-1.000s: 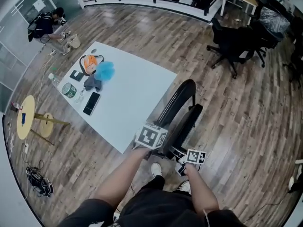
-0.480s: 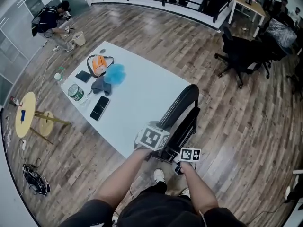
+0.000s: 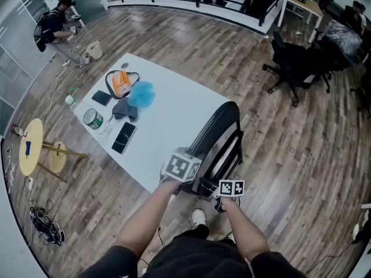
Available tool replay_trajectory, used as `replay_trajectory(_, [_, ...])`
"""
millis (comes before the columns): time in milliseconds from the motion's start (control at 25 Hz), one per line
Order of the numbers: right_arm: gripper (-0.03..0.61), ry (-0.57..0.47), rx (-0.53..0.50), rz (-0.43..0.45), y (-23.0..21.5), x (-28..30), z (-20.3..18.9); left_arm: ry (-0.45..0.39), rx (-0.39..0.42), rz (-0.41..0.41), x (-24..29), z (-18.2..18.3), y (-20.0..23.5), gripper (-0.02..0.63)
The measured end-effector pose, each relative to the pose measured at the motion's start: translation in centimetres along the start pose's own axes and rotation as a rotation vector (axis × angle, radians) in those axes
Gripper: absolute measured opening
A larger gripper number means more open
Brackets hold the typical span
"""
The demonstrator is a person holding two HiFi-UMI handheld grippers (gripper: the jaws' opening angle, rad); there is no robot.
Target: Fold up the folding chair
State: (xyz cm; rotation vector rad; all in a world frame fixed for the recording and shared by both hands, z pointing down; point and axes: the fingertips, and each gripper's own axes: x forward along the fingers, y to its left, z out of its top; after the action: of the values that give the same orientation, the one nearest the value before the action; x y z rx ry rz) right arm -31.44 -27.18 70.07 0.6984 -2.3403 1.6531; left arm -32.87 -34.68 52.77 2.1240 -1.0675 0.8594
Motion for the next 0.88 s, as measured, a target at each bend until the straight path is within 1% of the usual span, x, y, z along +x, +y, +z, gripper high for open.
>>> replay_trajectory(160, [0.209,0.002,-0.004,0.002,-0.1,0.0,0.1,-0.003,0.015,0.011,0.0,0.1,0.1,0.071])
replay_trajectory(320, [0.209,0.011,-0.048,-0.004,-0.6,0.2,0.0,-0.009,0.052,0.050,0.1,0.0,0.4,0.102])
replay_trajectory(400, [0.225,-0.023,-0.074,-0.049,-1.3,-0.7,0.6,-0.032,0.107,0.097,-0.4,0.4,0.6,0.142])
replay_trajectory(520, [0.234,-0.118,-0.135,-0.168,-2.3,-3.6,2.4,-0.097,0.196,0.215,-2.6,1.0,1.4,0.235])
replay_trajectory(560, [0.239,-0.154,-0.154,-0.203,-2.3,-4.8,3.0,-0.125,0.224,0.259,-3.7,0.9,1.5,0.256])
replay_trajectory(640, [0.239,-0.240,-0.208,-0.280,-1.9,-8.0,4.0,-0.198,0.284,0.357,-6.2,0.6,1.2,0.264])
replay_trajectory(720, [0.238,-0.344,-0.297,-0.361,-0.8,-11.9,5.1,-0.310,0.322,0.441,-9.1,0.6,0.2,0.262])
replay_trajectory(760, [0.238,-0.397,-0.356,-0.390,0.3,-14.0,5.5,-0.378,0.323,0.455,-10.4,0.7,-0.8,0.261])
replay_trajectory(800, [0.235,-0.449,-0.422,-0.417,1.5,-16.0,5.7,-0.445,0.315,0.443,-11.5,0.8,-2.1,0.249])
replay_trajectory(840, [0.207,-0.499,-0.490,-0.449,2.8,-18.2,5.8,-0.505,0.301,0.409,-12.1,0.9,-3.9,0.201])
replay_trajectory(880, [0.121,-0.547,-0.554,-0.485,4.0,-20.6,5.8,-0.555,0.289,0.360,-12.2,1.0,-5.9,0.162])
